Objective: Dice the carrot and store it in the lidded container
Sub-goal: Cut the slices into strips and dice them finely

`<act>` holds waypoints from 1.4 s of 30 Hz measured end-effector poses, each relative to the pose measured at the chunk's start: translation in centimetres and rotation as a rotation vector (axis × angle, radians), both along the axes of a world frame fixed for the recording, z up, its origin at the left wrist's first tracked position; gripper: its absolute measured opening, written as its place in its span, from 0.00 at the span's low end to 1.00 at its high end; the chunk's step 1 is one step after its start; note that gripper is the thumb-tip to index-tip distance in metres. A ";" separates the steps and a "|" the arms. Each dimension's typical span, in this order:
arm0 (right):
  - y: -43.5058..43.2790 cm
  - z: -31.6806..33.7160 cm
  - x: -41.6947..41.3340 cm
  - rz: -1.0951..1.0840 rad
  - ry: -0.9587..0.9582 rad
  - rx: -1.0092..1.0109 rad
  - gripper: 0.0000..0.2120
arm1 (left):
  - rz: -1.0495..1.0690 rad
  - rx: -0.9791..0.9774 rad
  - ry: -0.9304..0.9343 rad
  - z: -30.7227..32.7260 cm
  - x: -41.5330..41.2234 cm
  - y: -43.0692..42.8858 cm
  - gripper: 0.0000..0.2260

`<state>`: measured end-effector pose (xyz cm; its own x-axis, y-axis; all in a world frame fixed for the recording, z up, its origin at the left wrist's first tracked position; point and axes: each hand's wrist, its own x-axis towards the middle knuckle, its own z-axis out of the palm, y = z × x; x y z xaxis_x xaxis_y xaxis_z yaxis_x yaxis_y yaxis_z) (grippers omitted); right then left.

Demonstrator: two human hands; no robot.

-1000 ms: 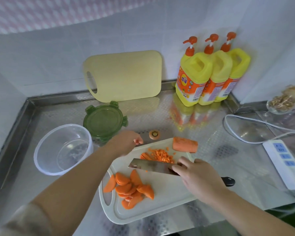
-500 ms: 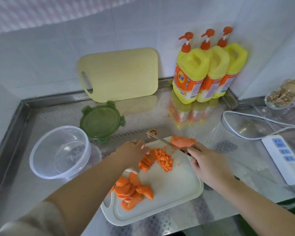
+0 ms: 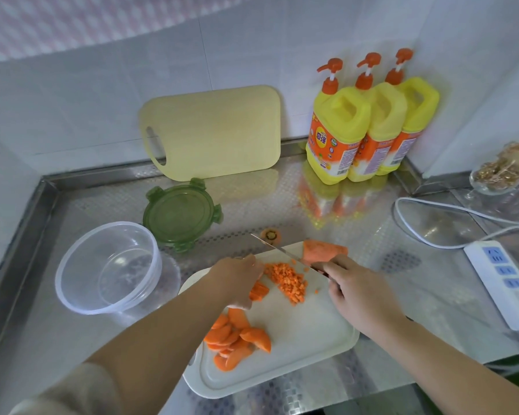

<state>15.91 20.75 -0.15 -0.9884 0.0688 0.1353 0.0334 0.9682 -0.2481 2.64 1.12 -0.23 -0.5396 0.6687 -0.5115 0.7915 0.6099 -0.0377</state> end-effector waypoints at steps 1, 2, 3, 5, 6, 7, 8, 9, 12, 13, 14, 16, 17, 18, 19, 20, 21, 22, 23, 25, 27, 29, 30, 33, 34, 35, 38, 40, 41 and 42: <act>-0.2 0.1 -0.1 0.003 -0.004 -0.018 0.18 | 0.027 -0.001 -0.004 0.0 0.2 -0.1 0.24; -0.4 0.3 -0.1 0.006 -0.016 -0.040 0.19 | 0.056 -0.003 -0.007 -0.1 0.4 -0.1 0.24; -0.7 0.4 -0.2 0.009 -0.031 -0.060 0.19 | 0.093 0.000 -0.015 -0.2 0.6 -0.3 0.24; -1.3 0.8 -0.4 0.008 -0.085 -0.089 0.19 | 0.199 0.029 -0.035 -0.6 1.1 -0.5 0.22; -1.7 0.9 -0.5 0.000 -0.112 -0.097 0.19 | 0.264 0.050 -0.042 -0.8 1.3 -0.6 0.21; -2.2 1.0 -0.6 -0.012 -0.138 -0.116 0.18 | 0.333 0.072 -0.046 -0.9 1.6 -0.8 0.20; -2.8 1.0 -0.7 -0.022 -0.172 -0.150 0.18 | 0.401 0.091 -0.047 -1.1 2.0 -0.9 0.20; -3.4 1.0 -0.8 -0.031 -0.208 -0.180 0.18 | 0.464 0.108 -0.046 -1.1 2.3 -0.9 0.20; -5.4 0.6 -0.8 -0.050 -0.306 -0.247 0.14 | 0.607 0.156 -0.040 -1.5 3.3 -1.1 0.20; -5.9 0.3 -0.7 -0.056 -0.328 -0.262 0.14 | 0.634 0.171 -0.036 -1.6 3.5 -1.2 0.20; -6.4 0.1 -0.6 -0.062 -0.348 -0.266 0.14 | 0.647 0.186 -0.027 -1.7 3.8 -1.3 0.20; -7.0 -0.3 -0.4 -0.079 -0.374 -0.256 0.17 | 0.645 0.206 -0.010 -1.8 4.1 -1.5 0.21; -7.2 -0.5 -0.4 -0.089 -0.381 -0.253 0.18 | 0.643 0.217 -0.008 -1.9 4.2 -1.6 0.21; -7.4 -0.6 -0.3 -0.099 -0.379 -0.251 0.19 | 0.644 0.228 -0.009 -1.9 4.2 -1.7 0.21; -7.6 -0.7 -0.3 -0.108 -0.377 -0.244 0.19 | 0.646 0.236 -0.013 -2.0 4.1 -1.9 0.21; -7.8 -0.8 -0.4 -0.114 -0.373 -0.232 0.18 | 0.647 0.240 -0.018 -2.1 4.1 -2.0 0.22; -7.9 -0.8 -0.4 -0.119 -0.373 -0.224 0.18 | 0.649 0.245 -0.024 -2.2 4.0 -2.1 0.22; -8.1 -0.8 -0.5 -0.119 -0.378 -0.217 0.17 | 0.655 0.252 -0.033 -2.3 4.0 -2.1 0.23; -8.3 -0.8 -0.5 -0.116 -0.387 -0.212 0.16 | 0.664 0.261 -0.045 -2.5 3.9 -2.2 0.23; -8.5 -0.8 -0.4 -0.110 -0.408 -0.196 0.14 | 0.688 0.288 -0.067 -2.6 3.8 -2.2 0.23; -8.5 -0.8 -0.3 -0.112 -0.416 -0.181 0.12 | 0.708 0.317 -0.074 -2.8 3.7 -2.1 0.22; -8.3 -0.8 -0.4 -0.118 -0.416 -0.168 0.12 | 0.723 0.338 -0.077 -2.9 3.6 -2.0 0.20; -8.1 -0.8 -0.4 -0.122 -0.415 -0.165 0.13 | 0.731 0.346 -0.082 -3.0 3.5 -1.8 0.20; -7.9 -0.7 -0.5 -0.120 -0.416 -0.153 0.17 | 0.760 0.387 -0.107 -3.2 3.5 -1.3 0.20; -7.9 -0.7 -0.5 -0.113 -0.417 -0.148 0.18 | 0.768 0.407 -0.114 -3.3 3.5 -1.3 0.20; -8.0 -0.7 -0.5 -0.108 -0.418 -0.146 0.18 | 0.776 0.428 -0.121 -3.4 3.4 -1.4 0.20; -8.0 -0.7 -0.5 -0.106 -0.421 -0.146 0.16 | 0.817 0.502 -0.172 -3.6 3.1 -1.9 0.20; -8.0 -0.8 -0.5 -0.106 -0.418 -0.148 0.15 | 0.840 0.540 -0.201 -3.6 2.8 -2.2 0.17; -8.0 -0.8 -0.5 -0.108 -0.418 -0.150 0.15 | 0.855 0.557 -0.211 -3.6 2.7 -2.4 0.16; -8.0 -0.7 -0.4 -0.109 -0.418 -0.150 0.14 | 0.871 0.574 -0.217 -3.7 2.6 -2.5 0.14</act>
